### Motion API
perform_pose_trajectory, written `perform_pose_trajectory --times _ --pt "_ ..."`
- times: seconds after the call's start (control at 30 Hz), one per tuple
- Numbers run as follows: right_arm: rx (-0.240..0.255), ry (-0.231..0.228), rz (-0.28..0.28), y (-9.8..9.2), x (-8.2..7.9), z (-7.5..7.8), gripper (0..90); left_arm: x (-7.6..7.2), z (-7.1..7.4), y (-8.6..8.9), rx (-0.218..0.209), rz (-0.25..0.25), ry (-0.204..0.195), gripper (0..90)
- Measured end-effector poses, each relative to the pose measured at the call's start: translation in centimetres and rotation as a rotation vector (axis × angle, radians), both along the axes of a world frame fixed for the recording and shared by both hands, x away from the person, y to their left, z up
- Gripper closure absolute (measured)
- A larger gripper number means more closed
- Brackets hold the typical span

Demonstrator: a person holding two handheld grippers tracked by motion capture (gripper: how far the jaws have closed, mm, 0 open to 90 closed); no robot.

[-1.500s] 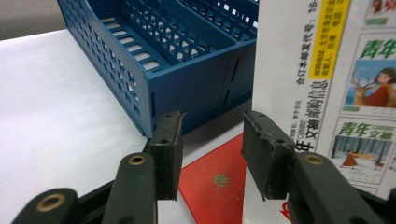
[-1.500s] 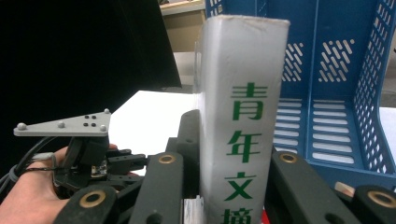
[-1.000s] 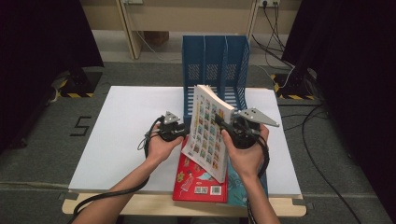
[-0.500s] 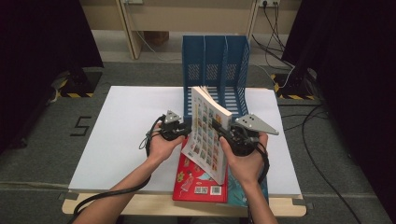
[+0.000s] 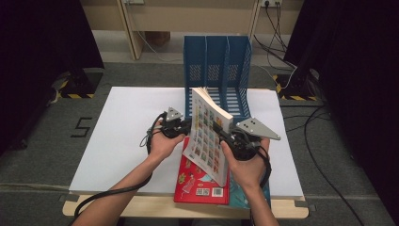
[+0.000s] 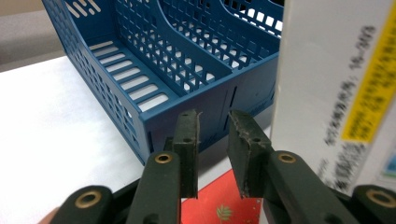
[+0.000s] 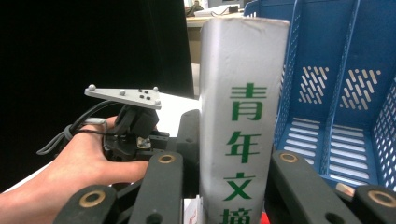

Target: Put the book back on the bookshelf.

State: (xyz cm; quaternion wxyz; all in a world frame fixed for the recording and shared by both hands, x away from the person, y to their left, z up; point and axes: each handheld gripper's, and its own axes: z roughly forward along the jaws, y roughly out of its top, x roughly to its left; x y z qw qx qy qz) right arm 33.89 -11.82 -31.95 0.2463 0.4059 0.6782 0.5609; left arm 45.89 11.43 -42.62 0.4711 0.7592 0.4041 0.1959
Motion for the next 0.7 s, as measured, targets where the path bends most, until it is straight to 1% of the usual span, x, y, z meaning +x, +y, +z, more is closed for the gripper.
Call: perform_pose_trajectory --times 0.1,0.2,0.33,0.37,0.43,0.53,0.57,0.6,0.67,0.7 --pt "0.001 0.0 0.003 0.07 -0.04 0.01 74.3 0.1 -0.11 -0.14 -0.005 0.006 0.0 72.5" --pt "-0.002 -0.002 0.001 0.0 0.02 0.0 74.2 0.13 -0.19 -0.19 -0.004 0.005 -0.011 72.2" --pt "0.002 -0.003 0.016 -0.05 0.01 -0.01 74.2 0.27 -0.27 -0.19 -0.007 -0.014 -0.022 71.9" --pt "0.002 -0.005 0.021 -0.05 0.0 0.0 74.1 0.27 -0.3 -0.25 -0.008 -0.018 -0.028 72.4" --pt "0.0 -0.003 0.031 0.01 -0.08 0.01 73.9 0.25 -0.33 -0.27 -0.011 -0.023 -0.03 74.6" --pt "-0.001 0.0 0.037 0.0 -0.1 0.03 73.6 0.2 -0.36 -0.2 -0.015 -0.032 -0.031 75.7" --pt "0.005 0.004 0.04 0.0 -0.13 0.03 73.4 0.16 -0.33 -0.2 -0.01 -0.035 -0.034 76.3" --pt "-0.002 -0.002 0.04 -0.02 -0.13 0.03 73.0 0.13 -0.33 -0.22 -0.008 -0.036 -0.038 76.8" --pt "-0.001 0.002 0.047 -0.02 -0.13 0.04 72.1 0.1 -0.33 -0.26 -0.008 -0.037 -0.039 77.8" --pt "0.007 0.007 0.051 0.0 -0.12 0.03 71.9 0.09 -0.34 -0.27 -0.008 -0.037 -0.04 78.0"
